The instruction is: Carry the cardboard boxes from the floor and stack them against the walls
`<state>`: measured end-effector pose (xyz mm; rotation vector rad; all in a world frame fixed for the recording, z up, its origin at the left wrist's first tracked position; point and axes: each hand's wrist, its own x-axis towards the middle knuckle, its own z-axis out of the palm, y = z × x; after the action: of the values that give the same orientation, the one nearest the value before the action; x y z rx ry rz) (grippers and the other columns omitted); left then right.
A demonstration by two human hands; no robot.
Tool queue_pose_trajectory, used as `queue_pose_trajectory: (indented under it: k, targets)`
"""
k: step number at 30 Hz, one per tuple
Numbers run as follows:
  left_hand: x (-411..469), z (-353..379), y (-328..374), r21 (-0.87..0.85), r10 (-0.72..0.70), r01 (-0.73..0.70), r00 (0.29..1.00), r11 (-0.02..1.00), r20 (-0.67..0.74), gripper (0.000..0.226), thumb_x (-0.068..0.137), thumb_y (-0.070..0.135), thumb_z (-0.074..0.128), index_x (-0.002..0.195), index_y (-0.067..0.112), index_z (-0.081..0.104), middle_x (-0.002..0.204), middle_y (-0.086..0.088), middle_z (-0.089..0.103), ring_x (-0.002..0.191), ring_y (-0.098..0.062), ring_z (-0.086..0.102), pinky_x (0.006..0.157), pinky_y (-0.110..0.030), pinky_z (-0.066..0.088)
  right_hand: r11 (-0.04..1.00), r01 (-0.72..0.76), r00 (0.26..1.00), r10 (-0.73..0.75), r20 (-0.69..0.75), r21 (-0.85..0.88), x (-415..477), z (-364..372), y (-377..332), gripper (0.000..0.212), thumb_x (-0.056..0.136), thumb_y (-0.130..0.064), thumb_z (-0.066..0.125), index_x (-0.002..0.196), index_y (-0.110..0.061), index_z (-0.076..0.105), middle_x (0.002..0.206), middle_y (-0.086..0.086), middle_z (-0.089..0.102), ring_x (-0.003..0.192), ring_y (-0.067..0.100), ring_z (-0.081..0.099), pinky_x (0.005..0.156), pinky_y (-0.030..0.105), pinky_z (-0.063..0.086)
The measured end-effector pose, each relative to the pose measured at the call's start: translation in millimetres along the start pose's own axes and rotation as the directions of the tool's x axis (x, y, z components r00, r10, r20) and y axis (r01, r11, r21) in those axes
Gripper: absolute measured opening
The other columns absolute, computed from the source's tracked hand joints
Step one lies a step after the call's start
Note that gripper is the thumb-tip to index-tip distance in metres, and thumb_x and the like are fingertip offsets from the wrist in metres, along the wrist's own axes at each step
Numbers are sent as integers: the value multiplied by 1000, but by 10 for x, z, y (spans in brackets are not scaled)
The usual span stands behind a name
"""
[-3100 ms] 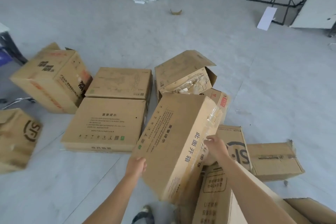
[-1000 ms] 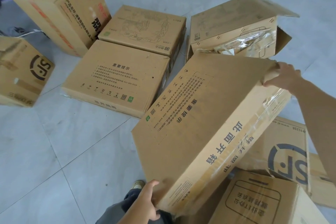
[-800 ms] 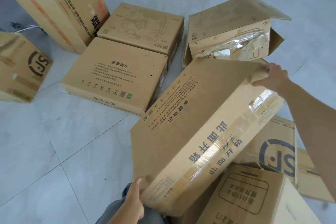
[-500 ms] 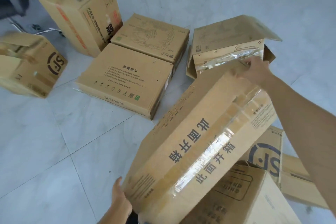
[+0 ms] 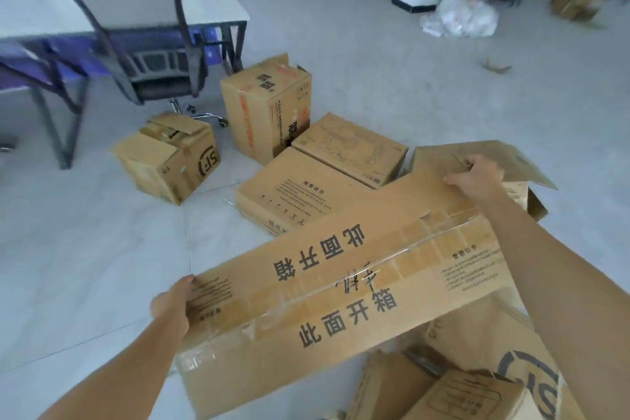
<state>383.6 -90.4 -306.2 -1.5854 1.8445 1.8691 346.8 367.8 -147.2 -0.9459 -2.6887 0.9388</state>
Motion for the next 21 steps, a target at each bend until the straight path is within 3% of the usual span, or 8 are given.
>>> queue_pose_trajectory:
  k: [4,7,9,11,13,16,19,21]
  targets:
    - [171,-919,642,-17,160,-161,986,987,-47,41,74,40,73,89,6,57,98,-13,60,90,-30,56,85,-37,47,993,28,998,-34,50,116,-491,330,-627,37,76,-15,70,111,-6,64,117,17,59,119,34,43,92,38,40]
    - [494,-1718,956,46,255,-251,957,967,-141,59,56,54,74,93,13,55,95,-14,67,89,-35,63,86,-48,53,978,60,988,-87,130,199,-871,671,-1154,22,75,-18,70,93,-6,65,100,13,62,109,31,54,78,35,46]
    - [545,-2218,1125,82,309,-298,924,951,-224,53,62,49,72,94,12,52,95,-15,65,88,-36,62,85,-48,53,965,80,973,-130,193,248,-1115,919,-1512,18,76,-23,69,79,-10,57,93,10,58,99,29,57,68,32,44]
    - [533,-2672,1273,125,340,-316,886,941,-314,56,63,49,68,102,13,54,102,-17,63,99,-39,58,87,-49,50,951,83,951,-164,260,298,-1322,1158,-1863,25,72,-30,67,75,-15,47,92,6,54,91,26,54,69,33,44]
    - [635,-3090,1346,135,346,-318,852,938,-393,69,60,48,66,121,20,51,119,-15,58,114,-38,50,92,-51,46,931,102,925,-218,311,350,-1430,1404,-2196,23,70,-32,65,80,-15,52,95,5,55,92,25,54,68,32,42]
    - [658,-3616,1409,113,307,-292,799,950,-517,74,66,37,67,135,25,43,132,-13,52,123,-35,46,99,-48,42,912,129,881,-285,377,389,-1583,1755,-2705,46,75,-31,64,113,-9,54,118,8,54,109,28,52,93,40,44]
    - [482,-3927,1474,95,287,-285,767,954,-575,63,75,26,62,134,15,43,122,-14,57,110,-38,55,87,-43,49,893,169,835,-354,420,416,-1784,2017,-3174,30,85,-23,59,109,-6,52,108,8,49,100,24,45,89,37,39]
    - [447,-4102,1489,144,280,-245,740,959,-612,46,79,23,61,120,4,52,107,-18,60,95,-39,59,75,-39,47,883,191,798,-394,456,428,-1844,2239,-3459,29,86,-20,57,109,-4,51,109,10,52,99,25,46,88,38,38]
